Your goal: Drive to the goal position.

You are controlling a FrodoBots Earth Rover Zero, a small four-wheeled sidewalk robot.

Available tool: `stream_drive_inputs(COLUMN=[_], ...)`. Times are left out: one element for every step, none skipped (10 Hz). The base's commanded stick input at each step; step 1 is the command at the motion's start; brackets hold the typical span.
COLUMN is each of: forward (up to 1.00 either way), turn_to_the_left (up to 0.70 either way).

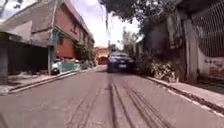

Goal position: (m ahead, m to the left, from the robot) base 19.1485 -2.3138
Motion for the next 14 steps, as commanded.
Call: stream_drive_inputs(forward=[0.7, 0.7, 0.7, 0.7, 0.7, 0.7, 0.7, 0.7, 0.7, 0.7, 0.7, 0.7, 0.7, 0.7], turn_to_the_left=[0.0, 0.0, 0.0, 0.0, 0.0, 0.0, 0.0, 0.0, 0.0, 0.0, 0.0, 0.0, 0.0, 0.0])
